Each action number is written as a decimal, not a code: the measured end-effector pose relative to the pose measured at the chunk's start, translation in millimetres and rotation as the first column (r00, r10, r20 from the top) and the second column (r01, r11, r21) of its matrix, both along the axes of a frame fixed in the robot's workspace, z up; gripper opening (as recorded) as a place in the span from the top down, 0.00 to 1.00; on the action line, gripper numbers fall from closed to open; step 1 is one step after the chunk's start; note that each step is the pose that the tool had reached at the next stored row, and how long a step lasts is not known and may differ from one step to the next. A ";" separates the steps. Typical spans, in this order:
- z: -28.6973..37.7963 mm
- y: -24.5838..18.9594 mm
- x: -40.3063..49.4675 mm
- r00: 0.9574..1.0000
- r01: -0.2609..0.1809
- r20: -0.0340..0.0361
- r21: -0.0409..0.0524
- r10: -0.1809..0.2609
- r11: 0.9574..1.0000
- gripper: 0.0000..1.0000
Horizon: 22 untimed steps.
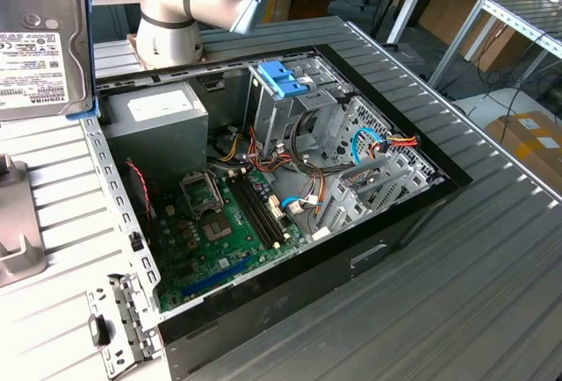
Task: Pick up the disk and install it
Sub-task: 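Pick up the disk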
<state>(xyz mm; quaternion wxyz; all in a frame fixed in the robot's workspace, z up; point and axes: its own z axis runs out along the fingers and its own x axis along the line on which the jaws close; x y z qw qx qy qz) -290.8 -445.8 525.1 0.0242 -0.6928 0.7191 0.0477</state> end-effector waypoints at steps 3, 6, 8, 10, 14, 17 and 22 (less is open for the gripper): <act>0.0 -0.5 1.4 1.000 0.000 0.000 0.000 0.000 1.000 0.63; 0.0 -1.1 2.5 1.000 0.000 0.000 0.000 0.000 1.000 0.63; 0.0 -1.4 3.3 1.000 0.000 0.000 0.000 0.000 1.000 0.63; 0.0 -1.7 4.1 1.000 0.000 0.000 0.000 0.000 1.000 0.63; 0.0 -2.3 5.3 1.000 0.000 0.000 0.000 0.000 1.000 0.63; -0.1 -2.7 6.6 1.000 0.000 0.000 0.000 0.000 1.000 0.63; -0.1 -3.6 8.4 1.000 0.000 0.000 0.000 0.000 1.000 0.63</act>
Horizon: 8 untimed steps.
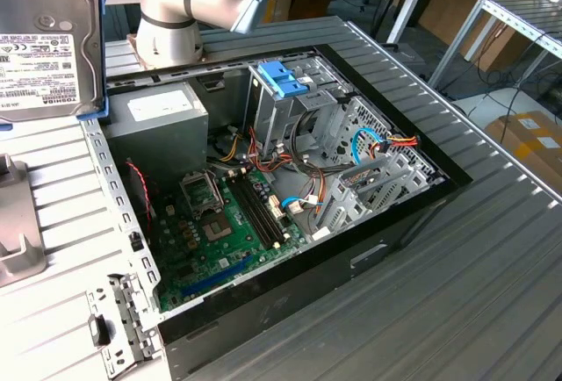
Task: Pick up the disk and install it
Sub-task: 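Pick up the disk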
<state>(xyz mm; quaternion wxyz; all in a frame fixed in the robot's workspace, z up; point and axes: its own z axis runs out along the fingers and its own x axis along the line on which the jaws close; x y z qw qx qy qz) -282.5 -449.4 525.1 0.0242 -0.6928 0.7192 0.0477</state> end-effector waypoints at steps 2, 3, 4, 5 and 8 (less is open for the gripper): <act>0.0 -0.3 0.7 1.000 0.000 0.000 0.000 0.000 1.000 0.63; 0.0 -0.5 1.1 1.000 0.000 0.000 0.000 0.000 1.000 0.63; 0.0 -0.7 1.4 1.000 0.000 0.000 0.000 0.000 1.000 0.63; 0.0 -0.9 1.7 1.000 0.000 0.000 0.000 0.000 1.000 0.63; -0.1 -1.6 2.9 1.000 0.000 0.000 0.000 0.000 1.000 0.63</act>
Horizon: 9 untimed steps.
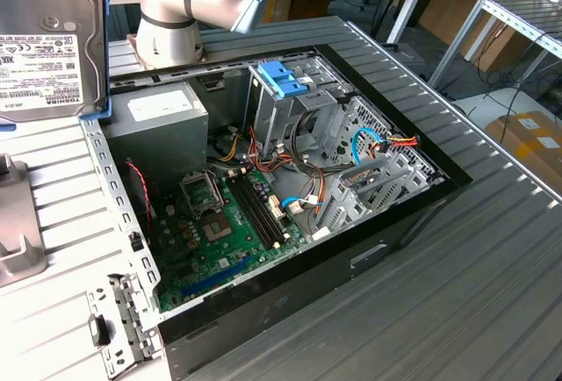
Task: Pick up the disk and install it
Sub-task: 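Pick up the disk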
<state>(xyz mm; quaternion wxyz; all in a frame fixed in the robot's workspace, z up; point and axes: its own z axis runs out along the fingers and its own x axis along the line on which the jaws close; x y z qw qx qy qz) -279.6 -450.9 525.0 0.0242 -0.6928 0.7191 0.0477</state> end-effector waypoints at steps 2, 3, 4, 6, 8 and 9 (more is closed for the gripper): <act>0.0 -0.5 0.8 1.000 0.000 0.000 0.000 0.000 1.000 0.63; 0.1 -0.6 1.0 1.000 0.000 0.000 0.000 0.000 1.000 0.63; 0.0 -0.8 1.4 1.000 0.000 0.000 0.000 0.000 1.000 0.63; 0.0 -1.2 2.1 1.000 0.000 0.000 0.000 0.000 1.000 0.63; -0.1 -1.6 2.7 1.000 0.000 0.000 0.000 0.000 1.000 0.63; -0.1 -1.8 3.1 1.000 0.000 0.000 0.000 0.000 1.000 0.63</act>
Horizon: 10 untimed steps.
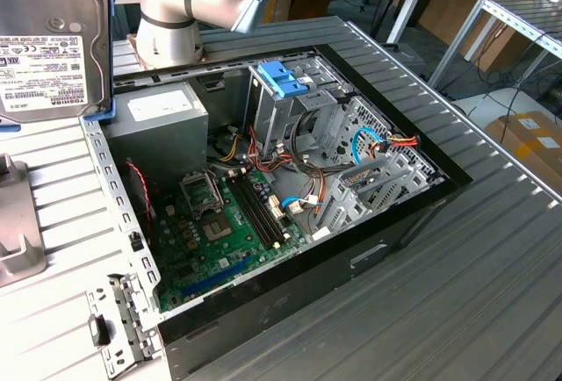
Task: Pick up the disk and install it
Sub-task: 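Pick up the disk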
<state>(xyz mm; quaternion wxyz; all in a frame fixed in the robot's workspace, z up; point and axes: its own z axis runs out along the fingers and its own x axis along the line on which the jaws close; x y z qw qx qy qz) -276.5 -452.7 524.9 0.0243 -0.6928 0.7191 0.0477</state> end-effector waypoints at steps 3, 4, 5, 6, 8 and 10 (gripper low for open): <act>0.0 -0.8 1.4 1.000 0.000 0.000 0.000 0.000 1.000 0.63; 0.0 -1.0 1.7 1.000 0.000 0.000 0.000 0.000 1.000 0.63; 0.0 -1.2 2.2 1.000 0.000 0.000 0.000 0.000 1.000 0.63; 0.0 -1.4 2.5 1.000 0.000 0.000 0.000 0.000 1.000 0.63; 0.0 -1.9 3.4 1.000 0.000 0.000 0.000 0.000 1.000 0.63; 0.0 -2.2 4.0 1.000 0.000 0.000 0.000 0.000 1.000 0.63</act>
